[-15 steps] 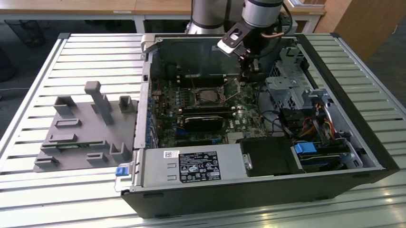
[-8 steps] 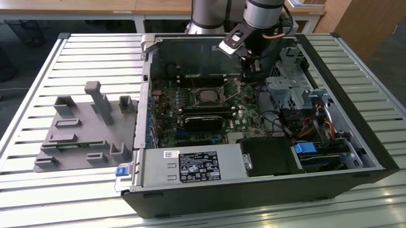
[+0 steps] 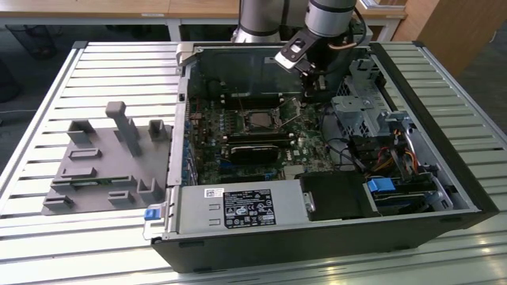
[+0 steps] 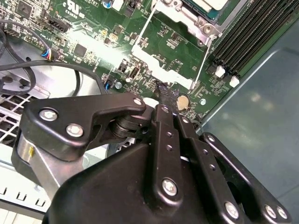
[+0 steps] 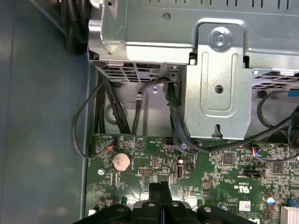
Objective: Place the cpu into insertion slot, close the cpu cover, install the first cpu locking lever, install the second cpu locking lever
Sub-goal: 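Close the cpu cover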
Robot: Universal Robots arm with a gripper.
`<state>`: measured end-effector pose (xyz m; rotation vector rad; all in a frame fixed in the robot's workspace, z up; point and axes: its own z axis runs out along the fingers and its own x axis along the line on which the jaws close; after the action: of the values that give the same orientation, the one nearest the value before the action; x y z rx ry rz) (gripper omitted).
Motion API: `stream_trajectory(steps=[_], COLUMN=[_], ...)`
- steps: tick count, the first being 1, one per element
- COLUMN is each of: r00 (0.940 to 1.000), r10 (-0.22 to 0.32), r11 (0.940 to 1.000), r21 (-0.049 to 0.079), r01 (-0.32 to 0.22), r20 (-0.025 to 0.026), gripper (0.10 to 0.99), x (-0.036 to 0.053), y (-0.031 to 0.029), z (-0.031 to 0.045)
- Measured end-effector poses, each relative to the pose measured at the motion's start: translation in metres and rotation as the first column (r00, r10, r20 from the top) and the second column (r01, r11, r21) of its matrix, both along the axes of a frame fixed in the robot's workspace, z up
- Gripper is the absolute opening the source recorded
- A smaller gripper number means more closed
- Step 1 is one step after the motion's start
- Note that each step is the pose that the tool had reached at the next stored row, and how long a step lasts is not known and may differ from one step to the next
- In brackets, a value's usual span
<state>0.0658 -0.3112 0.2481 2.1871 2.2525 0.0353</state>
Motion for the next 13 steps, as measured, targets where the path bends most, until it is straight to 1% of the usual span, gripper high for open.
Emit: stream_trajectory(steps=[10, 13], r00=[1.0000, 1.0000], r10=[0.000, 0.000], r11=[1.0000, 1.0000], r21=[-0.001, -0.002], r01=[0.000, 0.000], r20=[0.0000, 0.0000], gripper=[0.106, 0.106], x=[0.0016, 0.0006], y=[0.0028, 0.0028], z=[-0.0084, -0.0090])
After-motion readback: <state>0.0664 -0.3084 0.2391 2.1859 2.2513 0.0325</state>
